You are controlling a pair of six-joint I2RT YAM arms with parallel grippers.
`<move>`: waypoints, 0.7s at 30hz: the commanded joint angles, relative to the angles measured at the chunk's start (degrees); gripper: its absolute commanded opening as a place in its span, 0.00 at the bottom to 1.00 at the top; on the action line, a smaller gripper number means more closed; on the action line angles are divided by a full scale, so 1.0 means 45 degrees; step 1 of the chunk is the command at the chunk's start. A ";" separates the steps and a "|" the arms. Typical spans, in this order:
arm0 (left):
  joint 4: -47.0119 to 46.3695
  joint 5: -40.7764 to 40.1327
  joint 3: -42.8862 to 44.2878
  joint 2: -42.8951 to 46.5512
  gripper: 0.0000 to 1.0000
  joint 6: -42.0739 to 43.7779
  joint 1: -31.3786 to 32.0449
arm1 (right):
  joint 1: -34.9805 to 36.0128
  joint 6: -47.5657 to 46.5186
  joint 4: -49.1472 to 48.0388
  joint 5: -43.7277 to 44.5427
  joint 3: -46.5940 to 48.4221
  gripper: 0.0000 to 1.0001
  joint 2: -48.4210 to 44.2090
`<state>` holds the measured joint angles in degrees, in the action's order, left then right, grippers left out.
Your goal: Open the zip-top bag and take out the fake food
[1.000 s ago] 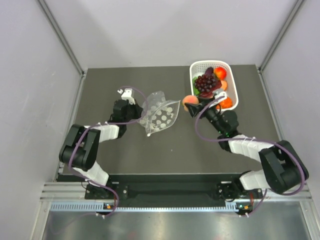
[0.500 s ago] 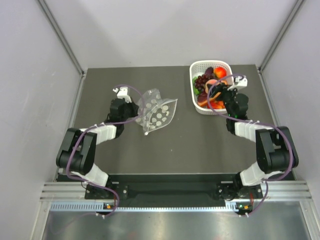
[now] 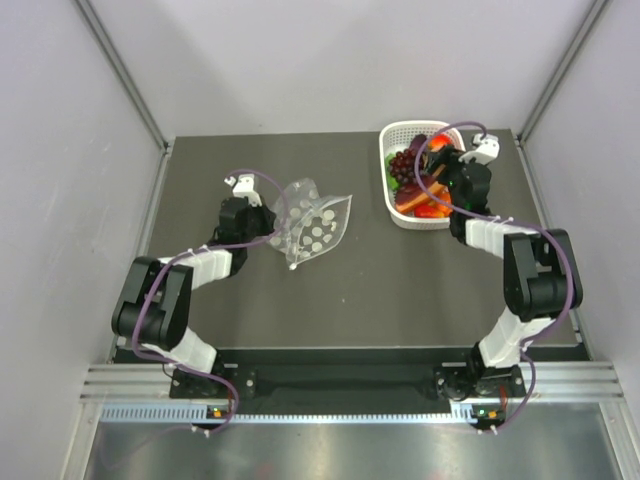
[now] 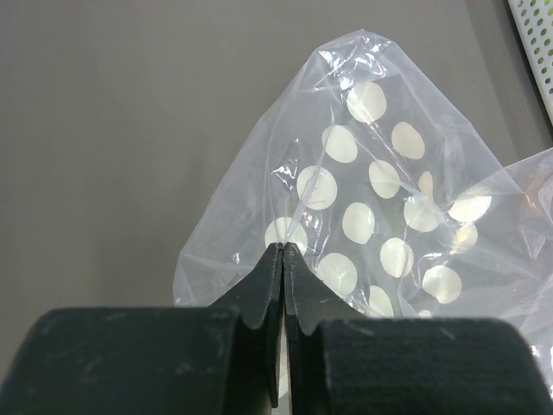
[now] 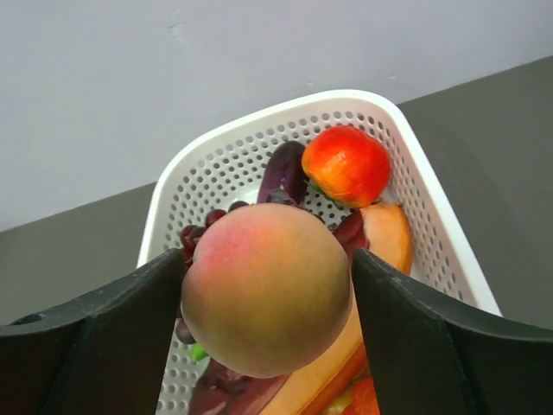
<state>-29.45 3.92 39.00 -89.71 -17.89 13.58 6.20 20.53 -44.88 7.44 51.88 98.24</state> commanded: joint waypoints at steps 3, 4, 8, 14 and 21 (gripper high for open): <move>-0.0116 0.0026 0.0473 0.0288 0.04 0.0030 -0.0069 | -0.0108 -0.0149 0.0189 0.0787 0.0581 0.97 0.0045; -0.0115 0.0046 0.0492 0.0268 0.04 0.0030 -0.0069 | -0.0107 -0.0149 0.0460 0.0826 0.0658 1.00 0.0025; -0.0076 0.0046 0.0493 0.0268 0.04 0.0030 -0.0069 | -0.0069 -0.0207 0.0481 0.0904 0.0562 1.00 -0.0149; 0.0080 -0.0382 0.0551 0.0385 0.04 0.0030 -0.0069 | 0.0282 -0.0597 -0.0298 0.0514 -0.0648 1.00 -0.1262; 0.0743 -0.2042 0.0902 0.0932 0.04 0.0050 -0.0108 | 0.1511 -0.1555 -0.0924 0.0456 -0.3144 1.00 -0.3371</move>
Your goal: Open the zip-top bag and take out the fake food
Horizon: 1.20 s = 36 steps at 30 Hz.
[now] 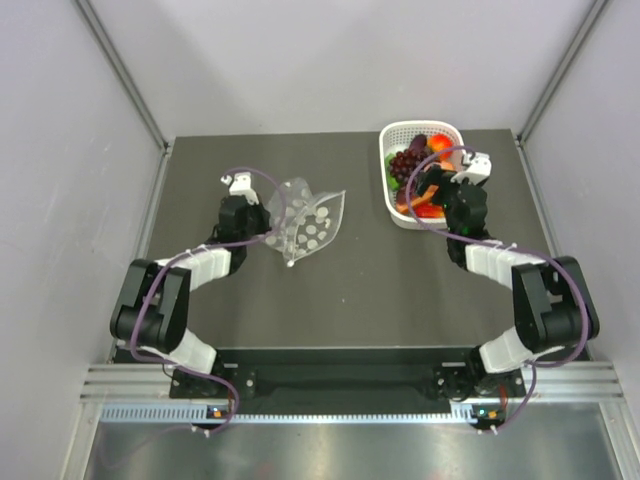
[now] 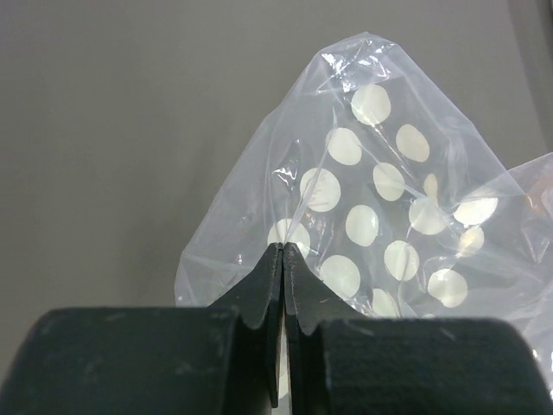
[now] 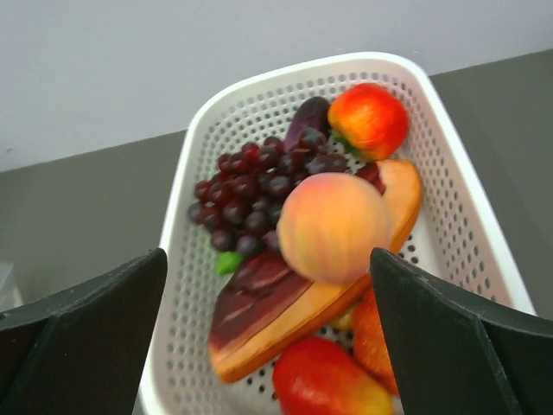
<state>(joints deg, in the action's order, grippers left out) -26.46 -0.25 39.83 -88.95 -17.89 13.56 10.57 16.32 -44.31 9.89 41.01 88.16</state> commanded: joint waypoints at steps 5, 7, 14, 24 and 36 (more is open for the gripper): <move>0.0411 -0.1780 0.1245 0.0568 0.03 0.0089 -0.0201 | 0.1010 -0.0872 -0.1362 -0.0147 -0.2295 1.00 -0.2695; 0.0333 -0.1799 0.1304 0.0392 0.03 0.0069 -0.0221 | 0.1050 -0.0930 -0.1422 -0.0283 -0.2902 1.00 -0.3162; 0.0489 -0.1760 0.1442 0.0331 0.75 -0.0008 -0.0221 | 0.1304 -0.1145 -0.1188 -0.0713 -0.3859 1.00 -0.4570; 0.0938 -0.2776 0.0583 0.2186 0.99 -0.0028 -0.0201 | 0.1850 -0.1399 -0.0563 -0.0694 -0.4660 1.00 -0.6152; 0.1893 -0.5410 -0.0981 0.5779 0.99 0.1182 0.2238 | 0.2885 -0.1985 0.0550 -0.0362 -0.5208 1.00 -0.8437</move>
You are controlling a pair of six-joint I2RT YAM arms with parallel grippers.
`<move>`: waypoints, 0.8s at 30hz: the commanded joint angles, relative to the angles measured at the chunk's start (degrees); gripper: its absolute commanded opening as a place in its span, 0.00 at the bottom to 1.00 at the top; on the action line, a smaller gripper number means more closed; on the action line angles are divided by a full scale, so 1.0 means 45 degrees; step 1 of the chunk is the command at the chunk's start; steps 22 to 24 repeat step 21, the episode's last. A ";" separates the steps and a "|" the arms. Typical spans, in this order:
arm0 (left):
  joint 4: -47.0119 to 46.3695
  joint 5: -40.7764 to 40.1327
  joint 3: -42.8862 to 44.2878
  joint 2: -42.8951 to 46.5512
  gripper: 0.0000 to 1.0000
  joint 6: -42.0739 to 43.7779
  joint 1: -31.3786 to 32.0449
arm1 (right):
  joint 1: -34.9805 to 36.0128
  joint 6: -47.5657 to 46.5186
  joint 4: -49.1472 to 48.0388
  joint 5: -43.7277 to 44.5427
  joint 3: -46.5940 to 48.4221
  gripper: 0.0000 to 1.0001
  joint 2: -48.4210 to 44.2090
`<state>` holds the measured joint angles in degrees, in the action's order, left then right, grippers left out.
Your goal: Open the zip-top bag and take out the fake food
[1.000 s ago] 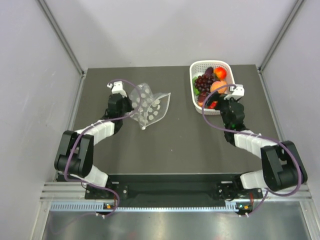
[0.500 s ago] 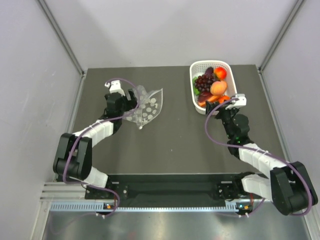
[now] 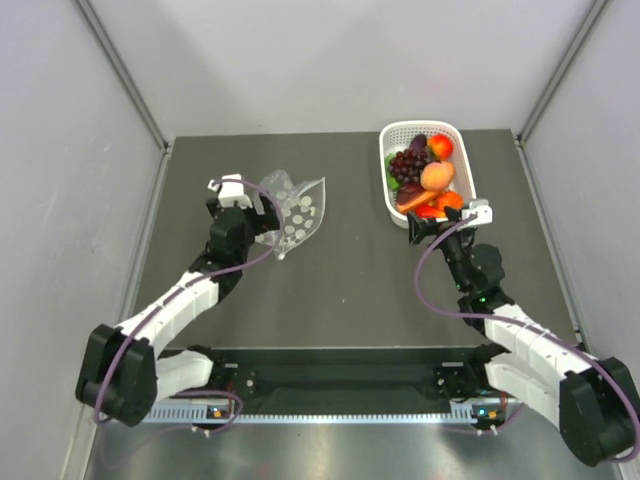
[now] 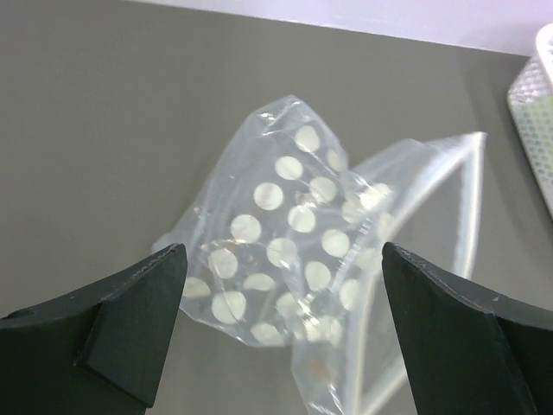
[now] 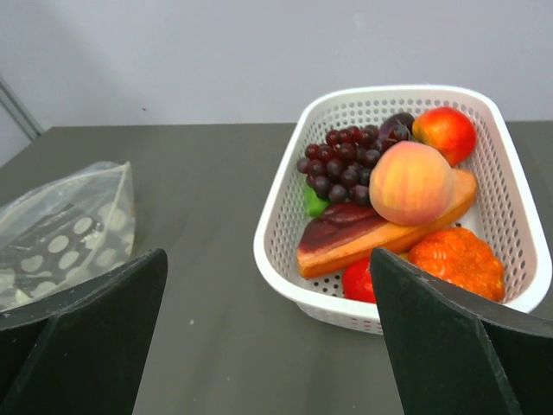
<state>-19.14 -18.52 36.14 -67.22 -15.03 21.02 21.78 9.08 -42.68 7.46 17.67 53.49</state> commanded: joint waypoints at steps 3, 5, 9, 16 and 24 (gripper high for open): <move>0.0560 -0.1937 -0.0277 0.1694 0.99 0.0722 0.1188 | 0.0706 -0.0533 0.0576 0.0431 -0.0098 1.00 -0.1513; 0.0523 -0.2192 -0.0491 0.2202 0.99 0.0722 0.1404 | 0.0901 -0.0553 0.0752 0.0606 -0.0215 1.00 -0.1789; 0.0405 -0.2231 -0.0804 0.2886 0.99 0.0761 0.1443 | 0.0980 -0.0632 0.1104 0.0783 -0.0274 1.00 -0.2355; 0.0346 -0.2348 -0.1000 0.3277 0.99 0.0800 0.1443 | 0.1019 -0.0690 0.1124 0.0841 -0.0294 1.00 -0.2396; -0.0023 -0.2135 -0.1175 0.3356 0.99 0.1014 0.1443 | 0.1039 -0.0690 0.1124 0.0841 -0.0294 1.00 -0.2396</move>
